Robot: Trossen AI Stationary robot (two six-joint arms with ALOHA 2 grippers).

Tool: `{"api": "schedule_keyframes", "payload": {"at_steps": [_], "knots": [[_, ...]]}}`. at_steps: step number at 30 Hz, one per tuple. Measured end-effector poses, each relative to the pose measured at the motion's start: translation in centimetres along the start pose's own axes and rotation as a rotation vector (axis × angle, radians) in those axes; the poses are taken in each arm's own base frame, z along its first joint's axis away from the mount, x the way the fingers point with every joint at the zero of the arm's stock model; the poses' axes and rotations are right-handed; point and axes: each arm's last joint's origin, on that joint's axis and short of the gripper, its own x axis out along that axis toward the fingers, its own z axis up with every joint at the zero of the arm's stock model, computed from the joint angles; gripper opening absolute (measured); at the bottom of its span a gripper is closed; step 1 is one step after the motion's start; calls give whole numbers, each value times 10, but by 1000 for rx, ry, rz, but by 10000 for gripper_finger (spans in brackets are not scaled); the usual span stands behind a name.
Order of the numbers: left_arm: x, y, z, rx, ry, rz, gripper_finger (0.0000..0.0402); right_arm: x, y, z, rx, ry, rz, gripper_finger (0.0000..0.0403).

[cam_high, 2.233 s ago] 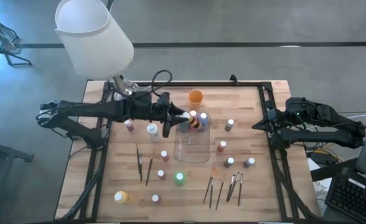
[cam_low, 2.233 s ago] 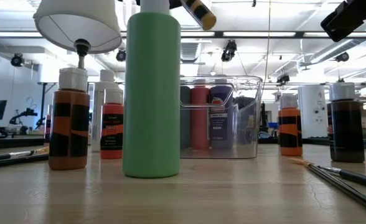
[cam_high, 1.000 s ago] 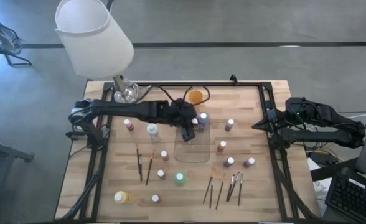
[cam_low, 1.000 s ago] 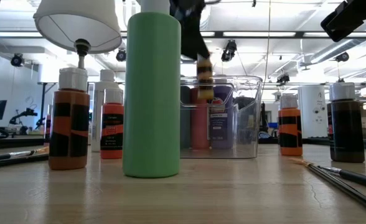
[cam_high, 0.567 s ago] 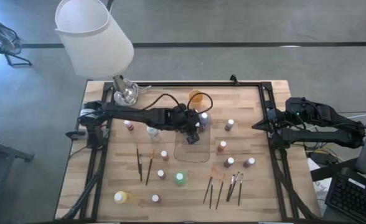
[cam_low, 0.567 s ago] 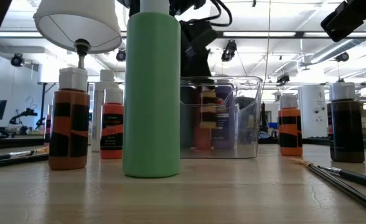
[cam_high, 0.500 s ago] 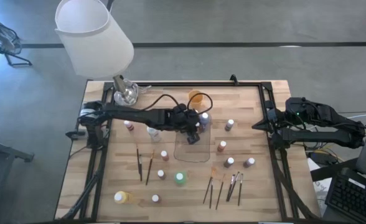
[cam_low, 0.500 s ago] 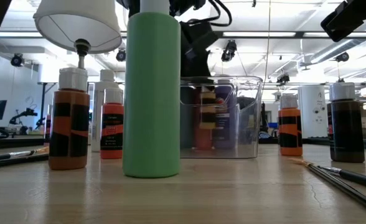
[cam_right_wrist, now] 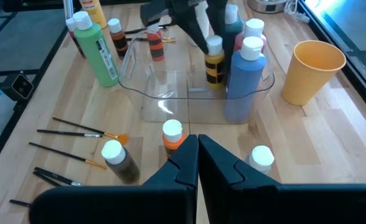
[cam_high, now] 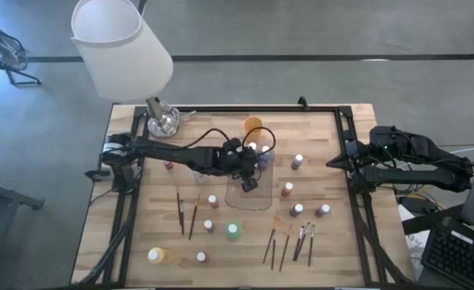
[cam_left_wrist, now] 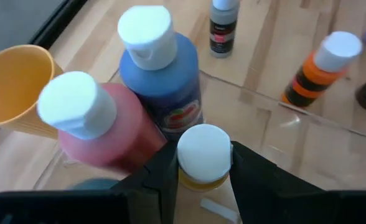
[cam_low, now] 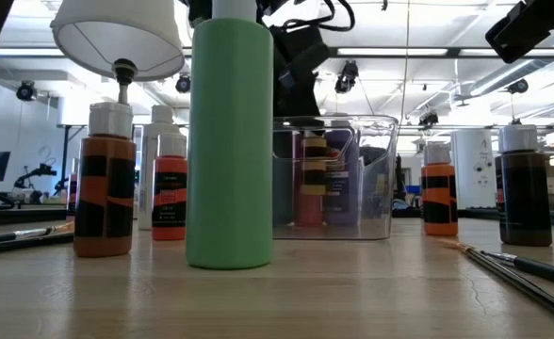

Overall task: Pick & Place Paint Supplies
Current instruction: Put the yellow paint bottle into the transparent bin

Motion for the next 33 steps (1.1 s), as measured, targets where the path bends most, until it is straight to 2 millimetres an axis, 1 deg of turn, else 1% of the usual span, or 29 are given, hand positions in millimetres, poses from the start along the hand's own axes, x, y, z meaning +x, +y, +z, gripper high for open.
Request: {"api": "schedule_keyframes", "payload": {"at_steps": [4,6,11,15,22,25,28,33], "knots": [[-18,5,11,23,-60,32,124,0,0,0,0,0,0,8],[-24,8,15,44,-77,38,124,0,0,0,0,0,0,8],[-28,8,17,41,-92,44,124,0,0,0,0,0,0,8],[-41,1,20,-30,-136,23,124,0,0,0,0,-1,0,8],[-55,-26,15,-116,-190,54,124,0,0,0,0,-1,0,8],[-58,-35,11,-153,-206,72,124,0,0,0,0,-1,0,8],[-53,-41,7,-175,-198,70,124,0,0,0,0,-1,0,8],[-39,-46,0,-212,-173,82,124,0,0,0,0,-1,0,8]]}}
